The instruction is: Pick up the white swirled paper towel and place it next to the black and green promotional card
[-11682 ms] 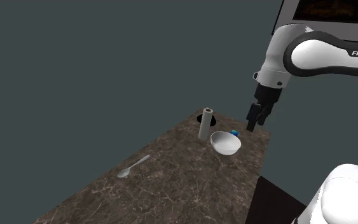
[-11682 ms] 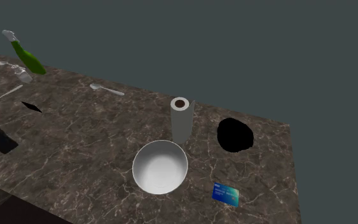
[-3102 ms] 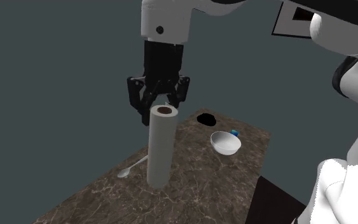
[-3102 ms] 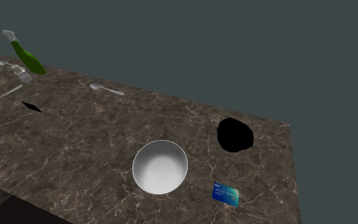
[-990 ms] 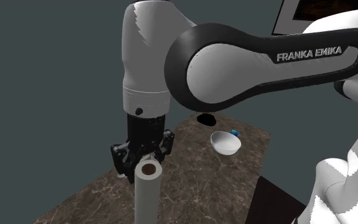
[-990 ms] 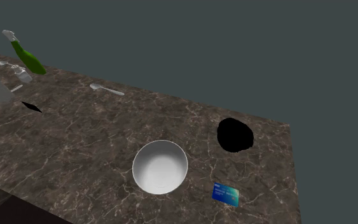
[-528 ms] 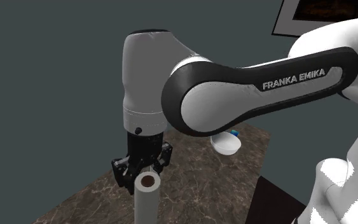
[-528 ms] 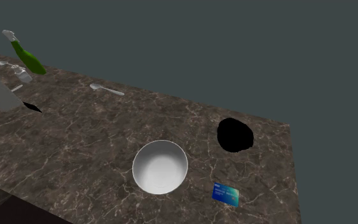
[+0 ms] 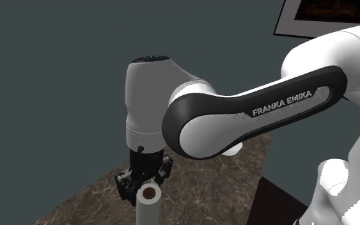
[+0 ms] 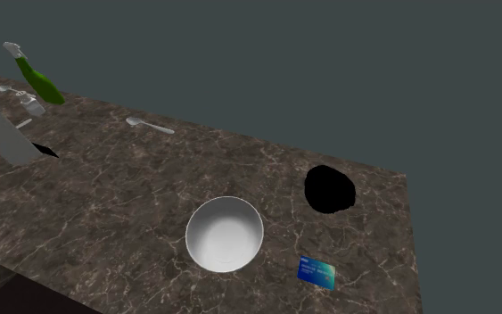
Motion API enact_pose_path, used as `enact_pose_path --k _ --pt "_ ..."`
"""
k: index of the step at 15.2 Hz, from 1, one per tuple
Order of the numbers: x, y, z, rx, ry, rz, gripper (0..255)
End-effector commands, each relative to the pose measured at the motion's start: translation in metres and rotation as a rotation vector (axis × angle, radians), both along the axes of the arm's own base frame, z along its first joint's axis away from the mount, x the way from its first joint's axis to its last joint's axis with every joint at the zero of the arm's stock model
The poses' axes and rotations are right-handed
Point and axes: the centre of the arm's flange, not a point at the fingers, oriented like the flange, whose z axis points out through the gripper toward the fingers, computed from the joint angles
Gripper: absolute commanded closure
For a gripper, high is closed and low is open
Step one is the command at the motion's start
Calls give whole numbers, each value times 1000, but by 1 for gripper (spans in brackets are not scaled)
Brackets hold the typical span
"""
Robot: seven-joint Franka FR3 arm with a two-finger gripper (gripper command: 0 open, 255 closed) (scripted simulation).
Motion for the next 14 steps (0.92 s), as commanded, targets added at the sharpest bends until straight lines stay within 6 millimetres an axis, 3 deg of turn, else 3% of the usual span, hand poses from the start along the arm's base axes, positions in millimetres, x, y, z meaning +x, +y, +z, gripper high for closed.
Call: enact_pose_path --k 1,9,14 --pt "1 1 -11 0 0 0 255" --pt "1 1 -53 0 0 0 255" --pt "1 1 -53 0 0 0 255"
